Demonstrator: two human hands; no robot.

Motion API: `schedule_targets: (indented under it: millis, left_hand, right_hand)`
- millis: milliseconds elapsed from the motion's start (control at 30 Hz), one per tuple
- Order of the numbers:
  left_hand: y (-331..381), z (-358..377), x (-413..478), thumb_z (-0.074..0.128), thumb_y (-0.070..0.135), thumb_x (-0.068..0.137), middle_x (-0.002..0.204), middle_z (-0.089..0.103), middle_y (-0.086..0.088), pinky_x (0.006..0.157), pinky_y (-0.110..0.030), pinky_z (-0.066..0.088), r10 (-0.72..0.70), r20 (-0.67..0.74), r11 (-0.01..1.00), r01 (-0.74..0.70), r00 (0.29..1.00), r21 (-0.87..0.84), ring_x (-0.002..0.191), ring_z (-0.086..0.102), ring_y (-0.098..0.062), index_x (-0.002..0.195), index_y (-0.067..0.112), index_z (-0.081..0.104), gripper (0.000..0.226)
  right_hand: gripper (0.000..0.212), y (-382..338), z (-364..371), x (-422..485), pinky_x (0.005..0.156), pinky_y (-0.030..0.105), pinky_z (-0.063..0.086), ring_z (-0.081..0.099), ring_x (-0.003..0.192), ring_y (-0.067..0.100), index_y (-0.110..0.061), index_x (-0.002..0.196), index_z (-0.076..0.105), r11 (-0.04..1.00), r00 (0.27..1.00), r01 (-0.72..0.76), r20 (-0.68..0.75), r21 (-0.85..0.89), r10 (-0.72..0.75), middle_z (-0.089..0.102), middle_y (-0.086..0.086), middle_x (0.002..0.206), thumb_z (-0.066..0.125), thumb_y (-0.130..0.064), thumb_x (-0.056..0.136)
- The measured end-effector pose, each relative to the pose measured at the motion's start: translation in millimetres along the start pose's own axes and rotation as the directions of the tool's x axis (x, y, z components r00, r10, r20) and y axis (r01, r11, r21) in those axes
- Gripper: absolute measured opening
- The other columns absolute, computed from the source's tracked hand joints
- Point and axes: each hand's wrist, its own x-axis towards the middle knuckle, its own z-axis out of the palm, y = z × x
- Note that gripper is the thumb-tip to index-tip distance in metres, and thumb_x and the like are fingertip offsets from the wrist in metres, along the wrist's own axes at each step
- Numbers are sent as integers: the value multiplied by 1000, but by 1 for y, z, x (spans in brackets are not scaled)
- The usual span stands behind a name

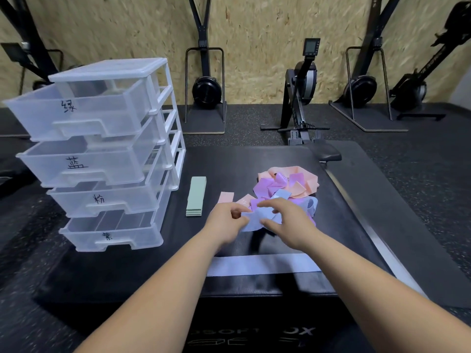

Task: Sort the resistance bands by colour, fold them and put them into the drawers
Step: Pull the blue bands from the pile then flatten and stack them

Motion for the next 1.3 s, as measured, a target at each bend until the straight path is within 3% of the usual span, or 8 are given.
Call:
schedule_targets:
  millis: [133, 300, 533, 633, 833, 1033, 1133, 1300]
  left_hand:
    - [-3, -6, -2, 79, 17, 87, 85, 70, 11, 67, -8, 45, 106, -31, 983, -100, 994, 155, 75, 62, -5, 91, 36, 74, 20]
    - [-12, -13, -6, 82, 18, 87, 85, 73, 11, 68, -8, 48, 148, -96, 974, -129, 984, 185, 71, 63, 0, 93, 28, 75, 13]
    - [-24, -31, -6, 80, 18, 92, 91, 75, 11, 72, -5, 48, 120, -263, 993, -118, 957, 22, 80, 67, 0, 98, 22, 77, 7]
    - [-29, -38, -4, 80, 22, 93, 92, 75, 10, 73, -9, 48, 72, -310, 996, -85, 948, -29, 85, 68, -4, 98, 26, 78, 7]
    - [-40, -48, -5, 80, 26, 93, 94, 76, 9, 79, -19, 51, -11, -389, 992, -39, 921, -119, 90, 70, -7, 94, 29, 78, 4]
    - [-52, -53, -12, 81, 31, 91, 91, 75, 11, 84, -33, 59, -82, -399, 994, 44, 913, -104, 89, 71, -11, 91, 33, 75, 7]
    - [-56, -51, -20, 83, 29, 90, 90, 75, 11, 85, -32, 57, -105, -389, 992, 69, 915, -106, 90, 71, -11, 86, 36, 72, 13]
    - [-62, -45, -34, 84, 26, 89, 90, 75, 10, 86, -32, 58, -120, -368, 990, 83, 922, -114, 89, 71, -10, 86, 34, 73, 13]
  right_hand:
    - [33, -7, 15, 19, 105, 41, 46, 50, 128, 19, -36, 129, 66, 981, 990, 114, 95, -156, -100, 61, -14, 138, 69, -38, 97]
    - [16, -5, 27, 25, 90, 41, 51, 47, 109, 13, -37, 102, 65, 975, 997, 76, 40, -209, -69, 62, -13, 109, 73, -48, 93]
    - [13, 15, 15, 20, 79, 36, 45, 53, 97, 17, -32, 99, 66, 960, 999, 47, 39, -277, -38, 63, -5, 100, 77, -33, 92]
    - [19, 28, 5, 19, 78, 37, 49, 55, 99, 18, -39, 91, 58, 950, 999, 8, 39, -311, 5, 65, -6, 98, 75, -32, 91]
    - [13, 51, -21, 16, 83, 39, 50, 51, 100, 19, -27, 99, 70, 922, 999, -31, -23, -386, 24, 68, -8, 93, 75, -36, 92]
    - [14, 62, -41, 0, 78, 35, 54, 65, 86, 15, -32, 86, 69, 965, 995, -102, -29, -240, 98, 71, -14, 88, 82, -33, 89]
    - [14, 68, -43, -11, 80, 36, 56, 70, 85, 17, -32, 85, 69, 976, 989, -146, -4, -161, 147, 74, -9, 87, 81, -29, 91]
    - [11, 70, -43, -31, 64, 23, 46, 58, 65, 8, -30, 85, 72, 975, 974, -222, -37, -1, 221, 69, -13, 74, 81, -25, 91]
